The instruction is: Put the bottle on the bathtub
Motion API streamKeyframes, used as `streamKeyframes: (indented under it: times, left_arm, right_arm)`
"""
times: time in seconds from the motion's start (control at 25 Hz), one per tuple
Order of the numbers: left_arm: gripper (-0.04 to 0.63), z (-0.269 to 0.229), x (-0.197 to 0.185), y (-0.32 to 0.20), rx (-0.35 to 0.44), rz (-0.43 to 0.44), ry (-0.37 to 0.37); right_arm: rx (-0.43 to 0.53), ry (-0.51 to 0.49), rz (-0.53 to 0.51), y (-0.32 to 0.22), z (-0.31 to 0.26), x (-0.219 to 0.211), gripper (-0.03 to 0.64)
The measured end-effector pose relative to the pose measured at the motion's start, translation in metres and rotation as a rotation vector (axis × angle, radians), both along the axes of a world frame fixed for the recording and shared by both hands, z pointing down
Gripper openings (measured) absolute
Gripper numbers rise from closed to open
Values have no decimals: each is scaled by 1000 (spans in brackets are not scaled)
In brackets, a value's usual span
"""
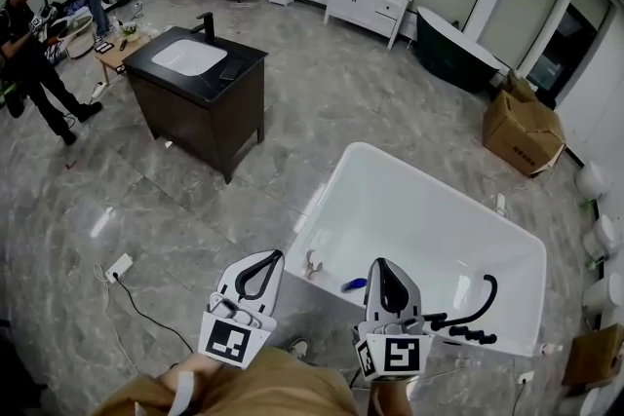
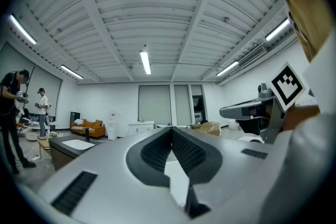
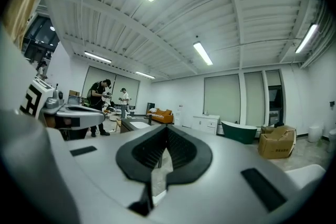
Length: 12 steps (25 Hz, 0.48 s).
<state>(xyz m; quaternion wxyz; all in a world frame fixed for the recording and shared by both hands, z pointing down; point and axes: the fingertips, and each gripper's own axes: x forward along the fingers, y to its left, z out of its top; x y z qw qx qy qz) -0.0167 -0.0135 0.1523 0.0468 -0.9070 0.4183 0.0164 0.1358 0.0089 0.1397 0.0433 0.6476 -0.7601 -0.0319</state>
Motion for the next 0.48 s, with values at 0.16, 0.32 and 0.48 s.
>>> streamKeyframes:
  times: [0.16, 0.32, 0.48]
  left_arm:
    - [6, -2, 2, 6, 1, -2, 1]
    - [6, -1, 2, 13, 7, -8, -2]
    - [6, 0, -3, 13, 6, -26, -18]
  right_arm:
    - [14, -3, -5, 8, -7, 3, 3]
    - [48, -19, -9, 18, -12, 9, 3]
    - [67, -26, -22, 23, -18, 11, 3]
